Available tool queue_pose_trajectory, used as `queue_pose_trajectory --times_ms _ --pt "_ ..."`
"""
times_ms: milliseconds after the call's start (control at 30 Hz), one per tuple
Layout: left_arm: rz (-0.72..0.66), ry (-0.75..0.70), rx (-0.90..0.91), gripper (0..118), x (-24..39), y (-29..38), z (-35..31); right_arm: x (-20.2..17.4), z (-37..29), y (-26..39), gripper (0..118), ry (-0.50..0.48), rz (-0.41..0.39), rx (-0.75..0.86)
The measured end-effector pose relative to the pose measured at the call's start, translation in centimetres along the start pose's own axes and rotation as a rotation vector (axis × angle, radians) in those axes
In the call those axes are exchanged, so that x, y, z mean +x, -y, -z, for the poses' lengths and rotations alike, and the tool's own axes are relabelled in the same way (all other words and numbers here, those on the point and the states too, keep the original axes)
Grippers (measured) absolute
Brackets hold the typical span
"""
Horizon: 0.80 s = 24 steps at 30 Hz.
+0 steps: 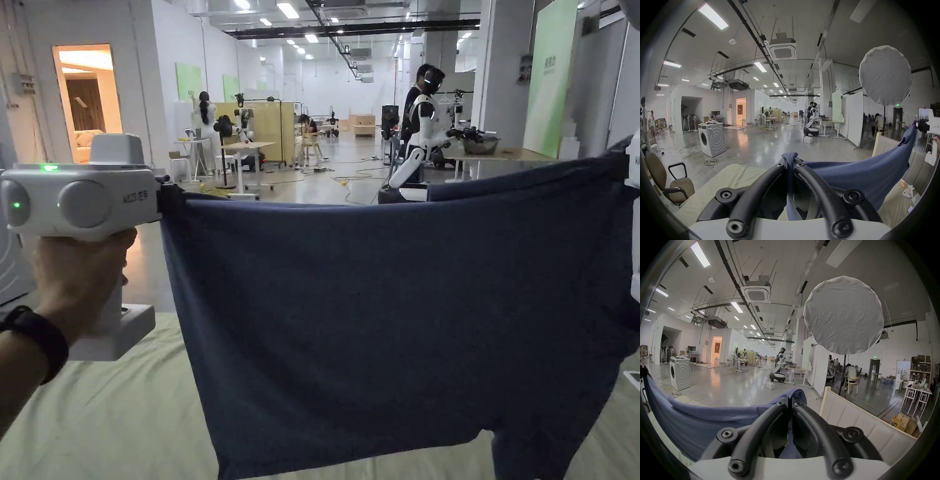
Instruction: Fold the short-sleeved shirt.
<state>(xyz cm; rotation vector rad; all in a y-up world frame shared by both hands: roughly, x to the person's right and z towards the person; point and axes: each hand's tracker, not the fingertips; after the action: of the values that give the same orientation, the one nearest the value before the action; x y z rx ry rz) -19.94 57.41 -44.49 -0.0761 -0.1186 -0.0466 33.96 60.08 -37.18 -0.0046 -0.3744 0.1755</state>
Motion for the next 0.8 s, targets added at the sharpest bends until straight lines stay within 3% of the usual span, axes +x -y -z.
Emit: queue_pose_trajectory --times_ms 167,367,533,600,633,667,767,800 --pt "0.045 0.01 -0.007 6 0.5 0.5 2.3 -1.4 1.7 0.6 3 0.005 -0.015 -0.021" --pt "-0.037 0.027 -0.025 6 -0.5 2.5 3.5 -2.0 2.4 1.3 3 -0.033 0.018 -0.051" --pt "-0.066 0.044 -0.049 6 -1.2 9.0 2.0 -1.4 1.9 6.1 3 -0.175 0.092 -0.114" --pt "-0.13 0.048 -0.107 6 -1.4 12.0 1.3 -2.0 1.2 12.7 3 -0.173 0.168 -0.241" --pt "-0.168 0.075 -0.133 6 -1.6 13.7 0.5 -2.3 1.9 9.3 3 -0.164 0.089 -0.218" --pt "-0.177 0.082 -0.139 6 -1.7 15.5 -0.5 -2.5 0.1 15.6 3 -0.208 0.146 -0.281" --pt "-0.162 0.093 -0.144 6 -1.7 19.5 -3.5 -1.5 -1.7 20.5 3 -0.229 0.173 -0.265" --pt "-0.189 0.124 -0.179 6 -1.7 21.4 -5.0 -2.5 -6.7 20.8 3 -0.247 0.171 -0.265"
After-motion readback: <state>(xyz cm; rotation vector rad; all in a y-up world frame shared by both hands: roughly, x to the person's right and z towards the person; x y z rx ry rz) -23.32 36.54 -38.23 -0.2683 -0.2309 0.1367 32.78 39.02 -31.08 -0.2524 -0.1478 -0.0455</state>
